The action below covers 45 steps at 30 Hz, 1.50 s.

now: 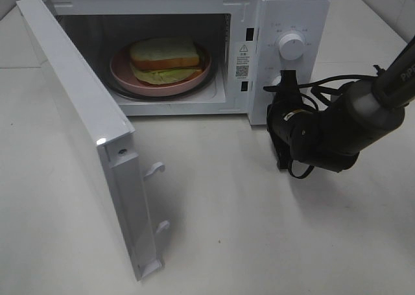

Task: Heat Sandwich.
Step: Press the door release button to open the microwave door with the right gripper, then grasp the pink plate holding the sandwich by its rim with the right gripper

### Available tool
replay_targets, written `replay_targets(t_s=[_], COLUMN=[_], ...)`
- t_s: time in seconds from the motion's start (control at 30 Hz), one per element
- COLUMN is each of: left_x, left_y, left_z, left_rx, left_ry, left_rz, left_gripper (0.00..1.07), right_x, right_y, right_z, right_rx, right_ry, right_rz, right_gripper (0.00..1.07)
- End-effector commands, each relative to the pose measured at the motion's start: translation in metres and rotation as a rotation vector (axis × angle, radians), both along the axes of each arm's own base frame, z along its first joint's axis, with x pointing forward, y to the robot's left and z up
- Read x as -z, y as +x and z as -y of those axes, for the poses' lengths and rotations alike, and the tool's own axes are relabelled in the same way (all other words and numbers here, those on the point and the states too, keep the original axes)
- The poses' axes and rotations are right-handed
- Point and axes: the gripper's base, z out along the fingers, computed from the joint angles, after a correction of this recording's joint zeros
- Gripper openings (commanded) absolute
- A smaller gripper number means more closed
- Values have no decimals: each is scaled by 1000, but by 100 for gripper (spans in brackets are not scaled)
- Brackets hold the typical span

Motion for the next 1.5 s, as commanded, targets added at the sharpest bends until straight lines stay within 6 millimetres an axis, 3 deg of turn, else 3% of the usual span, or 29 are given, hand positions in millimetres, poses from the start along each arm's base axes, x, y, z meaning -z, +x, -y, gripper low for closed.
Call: replay_targets(t_s=[0.03,0.57,1.0,1.5], left_x=[0,0,0,0], left_y=[-4,-4,-4,-4], left_z=[0,0,0,0], left_rx=[2,2,2,2], left_ry=[-5,-5,-5,-5], left_rz=[38,38,38,38], left_gripper=[98,98,98,98], right_x=[-43,-47,-44,-69], right_y=[31,29,-8,-52], right_z=[-2,-4,6,17], right_rx=[-33,-72,-137,-295], right_ry=[-40,-65,-77,-180], right_rz=[278,211,-10,-113], right_gripper=[0,0,0,1])
